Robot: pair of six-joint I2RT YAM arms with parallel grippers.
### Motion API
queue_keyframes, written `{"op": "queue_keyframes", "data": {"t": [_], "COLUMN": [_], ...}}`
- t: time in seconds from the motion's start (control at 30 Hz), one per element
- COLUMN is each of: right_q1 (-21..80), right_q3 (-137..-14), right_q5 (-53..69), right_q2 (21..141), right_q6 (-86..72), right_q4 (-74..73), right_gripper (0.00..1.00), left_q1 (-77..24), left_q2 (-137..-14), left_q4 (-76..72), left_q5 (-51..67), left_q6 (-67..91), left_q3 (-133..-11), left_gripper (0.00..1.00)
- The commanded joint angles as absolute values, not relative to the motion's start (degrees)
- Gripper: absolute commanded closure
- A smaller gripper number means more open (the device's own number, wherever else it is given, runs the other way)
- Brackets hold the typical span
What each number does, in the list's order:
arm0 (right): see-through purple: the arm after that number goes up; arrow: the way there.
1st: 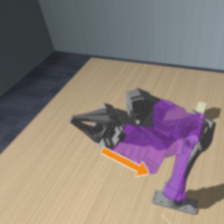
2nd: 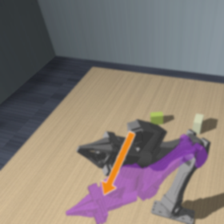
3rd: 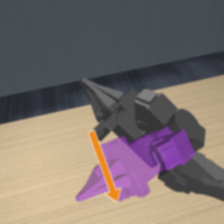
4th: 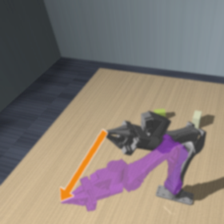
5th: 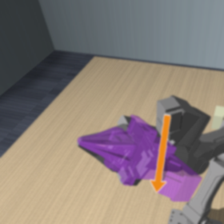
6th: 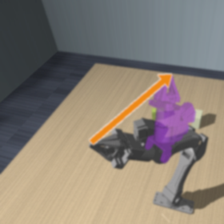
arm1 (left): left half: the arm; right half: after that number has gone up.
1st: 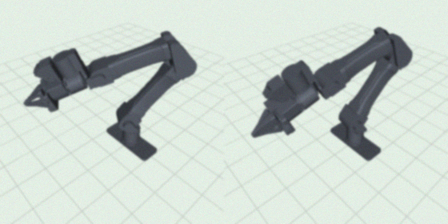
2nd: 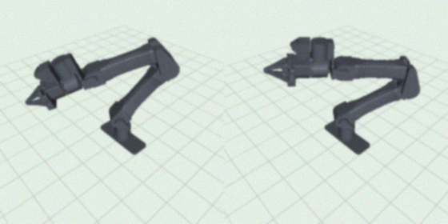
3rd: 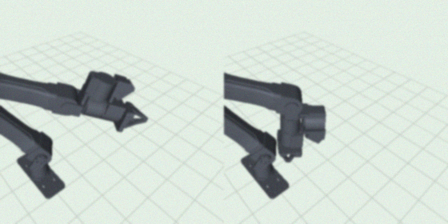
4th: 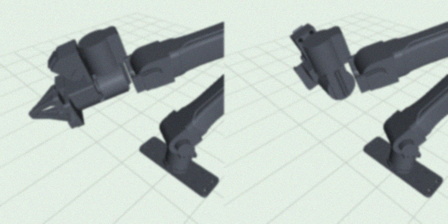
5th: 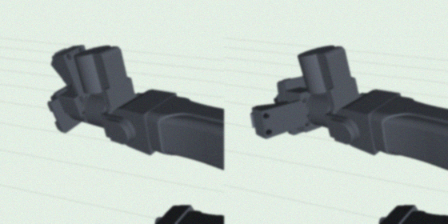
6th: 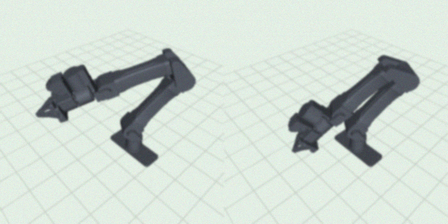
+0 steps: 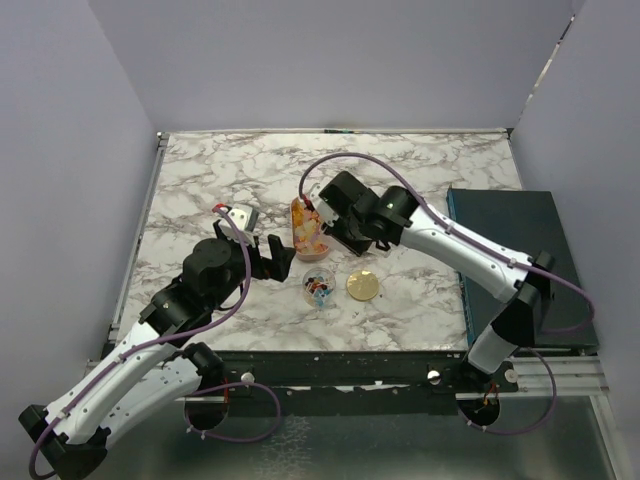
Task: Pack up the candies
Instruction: Scoop the fake candies from the storage box.
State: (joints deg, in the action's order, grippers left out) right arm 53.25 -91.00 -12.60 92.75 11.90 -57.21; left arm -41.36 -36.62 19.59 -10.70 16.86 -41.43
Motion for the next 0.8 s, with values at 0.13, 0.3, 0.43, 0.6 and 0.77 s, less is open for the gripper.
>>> {"op": "queue_keyframes", "data": {"t": [0.13,0.3,0.43,0.6,0.77], "right_q1": [51.52,51.09,51.06,50.82,50.4], "right_q3": [-103.03,-107.98,-110.36,-113.0,-115.08], "right_q5": [-10.04,-7.09,-5.59,-4.0,-3.0], "right_q2": [103.24,108.35,110.92,113.43,115.74], "right_q6": [0.54,-2.64,-3.6,-4.76,-5.67], "right_q4": [-69.07,-72.79,-74.11,-75.18,-75.53], "right_gripper": [1.0,1.0,1.0,1.0,0.99], "left_q1": [-41.31,-41.3,-41.31,-41.3,-41.31], "left_q2": [-35.21,-34.66,-34.01,-33.02,-32.0], "left_q4": [21.18,21.63,21.92,22.22,22.43], "left_q5": [-12.19,-13.52,-14.15,-14.19,-14.14], "left_q6": [16.89,16.99,16.97,17.1,17.34], "left_q3": [-41.16,-41.3,-41.44,-41.42,-41.39], "left_gripper": [0.01,0.01,0.01,0.01,0.01]}}
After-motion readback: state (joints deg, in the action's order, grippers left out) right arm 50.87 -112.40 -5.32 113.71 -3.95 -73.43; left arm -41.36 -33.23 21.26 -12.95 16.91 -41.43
